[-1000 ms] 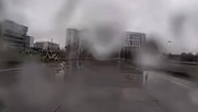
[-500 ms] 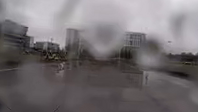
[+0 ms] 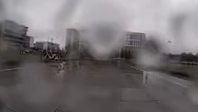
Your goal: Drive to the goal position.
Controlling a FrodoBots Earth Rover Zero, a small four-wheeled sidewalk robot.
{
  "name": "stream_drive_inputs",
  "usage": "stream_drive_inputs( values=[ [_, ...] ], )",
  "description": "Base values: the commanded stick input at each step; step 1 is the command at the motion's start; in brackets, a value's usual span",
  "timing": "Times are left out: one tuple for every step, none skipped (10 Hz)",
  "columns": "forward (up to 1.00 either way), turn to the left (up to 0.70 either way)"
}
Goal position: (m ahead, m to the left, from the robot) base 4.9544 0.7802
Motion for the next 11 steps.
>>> stream_drive_inputs(
  values=[
    [0.07,0.0],
    [0.07,0.0],
    [0.07,0.0],
    [0.07,0.0],
    [0.07,0.0],
    [0.07,0.0],
    [0.07,0.0],
    [0.07,0.0],
    [0.07,0.0],
    [0.07,0.0],
    [0.07,0.0]
  ],
)
